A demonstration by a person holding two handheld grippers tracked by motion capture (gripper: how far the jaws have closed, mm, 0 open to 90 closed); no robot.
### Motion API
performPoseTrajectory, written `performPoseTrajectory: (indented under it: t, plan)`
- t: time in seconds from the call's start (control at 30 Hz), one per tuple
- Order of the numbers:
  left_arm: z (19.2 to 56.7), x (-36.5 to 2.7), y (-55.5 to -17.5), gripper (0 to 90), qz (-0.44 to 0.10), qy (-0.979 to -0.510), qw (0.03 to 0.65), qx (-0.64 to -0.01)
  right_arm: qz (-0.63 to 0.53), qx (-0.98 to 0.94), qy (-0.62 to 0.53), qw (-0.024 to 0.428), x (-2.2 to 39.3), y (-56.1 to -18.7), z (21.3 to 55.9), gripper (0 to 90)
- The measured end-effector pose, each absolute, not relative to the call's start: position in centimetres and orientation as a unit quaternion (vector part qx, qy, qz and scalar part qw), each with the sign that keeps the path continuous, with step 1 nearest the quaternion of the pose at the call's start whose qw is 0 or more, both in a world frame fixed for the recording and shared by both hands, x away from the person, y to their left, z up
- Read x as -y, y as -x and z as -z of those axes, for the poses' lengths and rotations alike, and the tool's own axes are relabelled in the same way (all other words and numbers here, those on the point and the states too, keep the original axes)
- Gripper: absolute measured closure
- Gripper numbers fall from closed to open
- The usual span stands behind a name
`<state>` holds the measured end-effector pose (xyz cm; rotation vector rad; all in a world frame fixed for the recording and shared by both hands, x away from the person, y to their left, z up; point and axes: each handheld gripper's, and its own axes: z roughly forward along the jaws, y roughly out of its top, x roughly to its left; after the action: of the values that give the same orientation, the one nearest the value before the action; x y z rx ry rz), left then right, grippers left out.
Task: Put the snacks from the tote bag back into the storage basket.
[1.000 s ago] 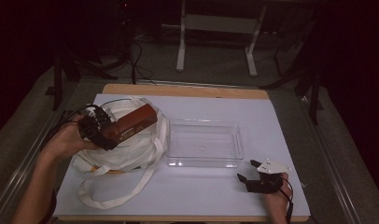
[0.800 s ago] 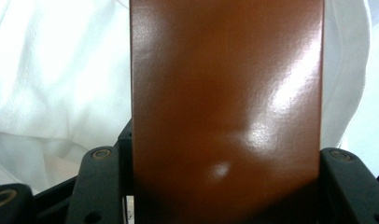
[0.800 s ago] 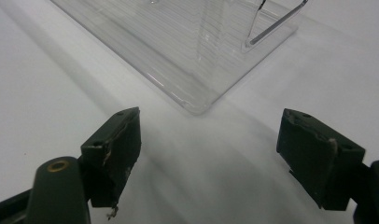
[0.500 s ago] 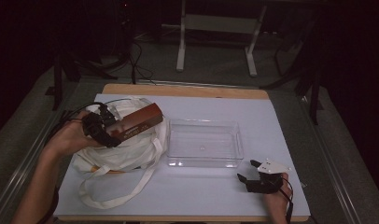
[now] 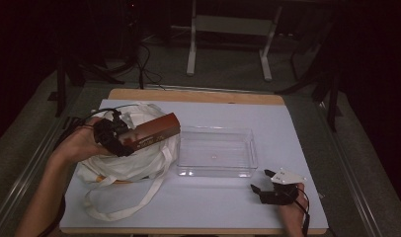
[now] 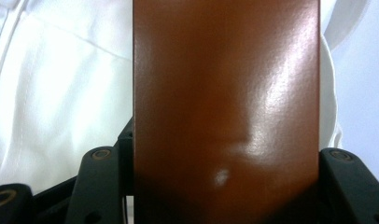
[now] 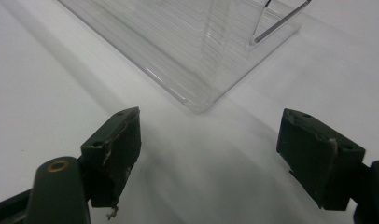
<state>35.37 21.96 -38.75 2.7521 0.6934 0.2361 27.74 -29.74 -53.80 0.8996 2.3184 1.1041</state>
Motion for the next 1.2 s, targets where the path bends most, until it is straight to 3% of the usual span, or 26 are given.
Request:
performPoseTrajectory:
  t: [0.3,1.2]
  plan:
    - [38.5,-20.9,-35.1,43.4,-0.112,-0.958,0.189,-0.182,-0.397,-0.833,-0.324,0.209,29.8,-27.7,53.8,21.7]
    - [39.1,-18.3,-35.9,43.4,-0.095,-0.971,0.171,-0.139,-0.398,-0.833,-0.324,0.209,29.8,-27.7,53.8,21.7]
